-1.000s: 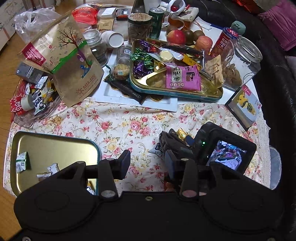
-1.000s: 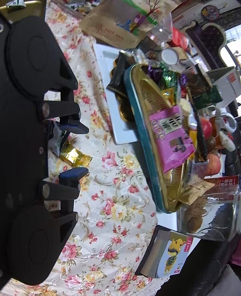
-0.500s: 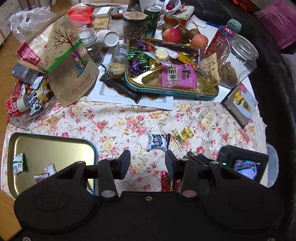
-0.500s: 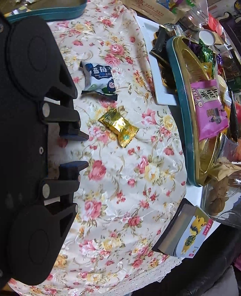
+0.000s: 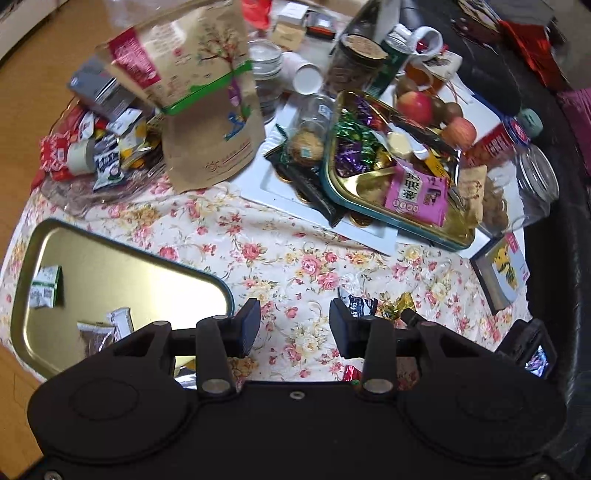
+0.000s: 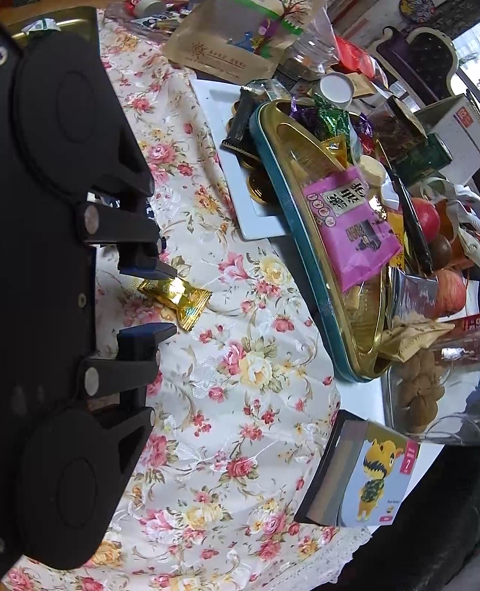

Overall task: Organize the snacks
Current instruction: 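Move left gripper toward red packet while right gripper grasps gold-wrapped candy, then grasp red packet with left gripper while right gripper lifts gold-wrapped candy, then carry red packet in left gripper and gold candy in right gripper to tray, then open left gripper over the tray while right gripper releases gold candy there, then move both open grippers back toward the remaining snacks, then lower right gripper onto white sesame-paste bar beside the green candy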

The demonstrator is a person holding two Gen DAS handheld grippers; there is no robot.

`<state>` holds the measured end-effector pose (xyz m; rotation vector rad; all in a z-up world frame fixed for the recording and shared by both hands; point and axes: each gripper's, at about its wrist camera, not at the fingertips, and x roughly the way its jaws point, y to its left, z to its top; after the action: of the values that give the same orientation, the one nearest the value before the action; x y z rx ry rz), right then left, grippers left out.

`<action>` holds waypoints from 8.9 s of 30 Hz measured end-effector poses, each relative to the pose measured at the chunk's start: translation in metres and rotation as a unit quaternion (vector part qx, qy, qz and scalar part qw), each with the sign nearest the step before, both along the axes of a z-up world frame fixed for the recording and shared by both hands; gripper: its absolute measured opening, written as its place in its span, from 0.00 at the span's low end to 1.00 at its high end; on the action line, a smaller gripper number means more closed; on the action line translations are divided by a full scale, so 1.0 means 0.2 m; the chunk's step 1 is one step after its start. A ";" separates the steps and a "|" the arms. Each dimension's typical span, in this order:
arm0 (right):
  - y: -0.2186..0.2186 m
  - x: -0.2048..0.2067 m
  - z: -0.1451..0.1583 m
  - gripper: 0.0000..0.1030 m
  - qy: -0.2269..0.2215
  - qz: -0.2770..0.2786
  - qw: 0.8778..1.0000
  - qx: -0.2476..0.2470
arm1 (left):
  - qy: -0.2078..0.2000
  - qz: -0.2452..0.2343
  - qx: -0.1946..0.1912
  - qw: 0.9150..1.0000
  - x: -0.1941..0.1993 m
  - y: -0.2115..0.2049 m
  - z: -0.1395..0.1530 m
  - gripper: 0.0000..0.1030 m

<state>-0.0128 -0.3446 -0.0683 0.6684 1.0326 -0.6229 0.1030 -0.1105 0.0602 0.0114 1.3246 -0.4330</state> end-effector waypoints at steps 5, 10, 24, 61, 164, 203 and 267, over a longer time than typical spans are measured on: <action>-0.03 0.07 -0.06 0.33 0.015 -0.044 0.999 0.026 | 0.004 0.004 -0.005 1.000 0.00 0.00 0.00 0.47; -0.04 0.12 -0.16 0.35 0.039 -0.096 0.993 0.055 | 0.000 -0.015 -0.005 1.000 -0.01 -0.03 0.01 0.47; 0.01 -0.01 -0.10 0.21 0.065 -0.011 0.998 -0.008 | -0.015 -0.032 0.023 0.999 -0.04 -0.07 -0.03 0.47; -0.19 -0.78 0.32 0.21 -0.052 -0.038 0.992 0.107 | -0.118 -0.481 0.174 0.851 -0.89 -0.62 -0.68 0.48; 1.08 0.02 0.38 0.42 -0.133 0.262 0.949 0.114 | -0.033 0.076 0.129 0.988 0.09 0.82 -0.13 0.43; 0.14 -0.49 0.18 0.42 -0.024 0.013 0.998 0.057 | -0.041 -0.099 0.143 0.984 -0.20 0.04 -0.18 0.43; 0.11 -0.57 0.00 0.41 0.044 0.081 0.995 0.037 | -0.021 -0.204 0.179 0.962 -0.48 -0.42 -0.38 0.43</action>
<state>-0.1273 -0.3223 -0.0688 0.6185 1.1842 -0.4791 0.0068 -0.1952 -0.0158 0.6024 1.3435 -0.5309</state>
